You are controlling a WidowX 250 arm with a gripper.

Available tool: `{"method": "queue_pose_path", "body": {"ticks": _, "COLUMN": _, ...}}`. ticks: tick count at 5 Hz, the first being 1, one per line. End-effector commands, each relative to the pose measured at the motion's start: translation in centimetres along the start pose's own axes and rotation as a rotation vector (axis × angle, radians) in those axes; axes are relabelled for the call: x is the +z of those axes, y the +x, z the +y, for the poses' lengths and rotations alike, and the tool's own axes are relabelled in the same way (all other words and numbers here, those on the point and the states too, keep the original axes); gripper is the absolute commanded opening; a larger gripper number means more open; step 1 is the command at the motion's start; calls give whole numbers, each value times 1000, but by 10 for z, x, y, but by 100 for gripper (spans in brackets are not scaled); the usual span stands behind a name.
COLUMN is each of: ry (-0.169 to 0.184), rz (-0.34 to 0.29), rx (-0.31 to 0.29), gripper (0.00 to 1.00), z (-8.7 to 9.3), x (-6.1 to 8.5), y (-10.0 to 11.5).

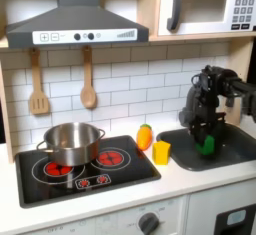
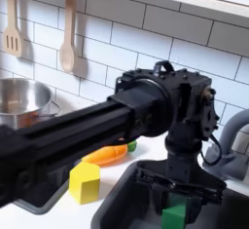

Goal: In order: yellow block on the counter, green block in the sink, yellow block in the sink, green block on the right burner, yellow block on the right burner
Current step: 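Put the green block in the sink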

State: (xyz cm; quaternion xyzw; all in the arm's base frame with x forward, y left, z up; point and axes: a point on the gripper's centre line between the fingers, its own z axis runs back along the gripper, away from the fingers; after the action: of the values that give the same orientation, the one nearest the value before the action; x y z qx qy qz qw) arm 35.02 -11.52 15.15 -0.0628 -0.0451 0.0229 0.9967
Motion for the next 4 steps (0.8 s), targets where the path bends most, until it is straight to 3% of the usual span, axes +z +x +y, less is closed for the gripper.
{"method": "queue_pose_path", "body": {"ticks": 1, "ry": 21, "rz": 3, "rx": 17, "gripper": 0, "z": -9, "x": -16, "y": 20}}
{"method": "queue_pose_path", "body": {"ticks": 2, "ry": 36, "rz": 30, "rx": 37, "gripper": 0, "z": -9, "x": -31, "y": 30}}
{"method": "queue_pose_path", "body": {"ticks": 4, "ry": 60, "rz": 74, "rx": 19, "gripper": 0, "z": -13, "x": -55, "y": 31}}
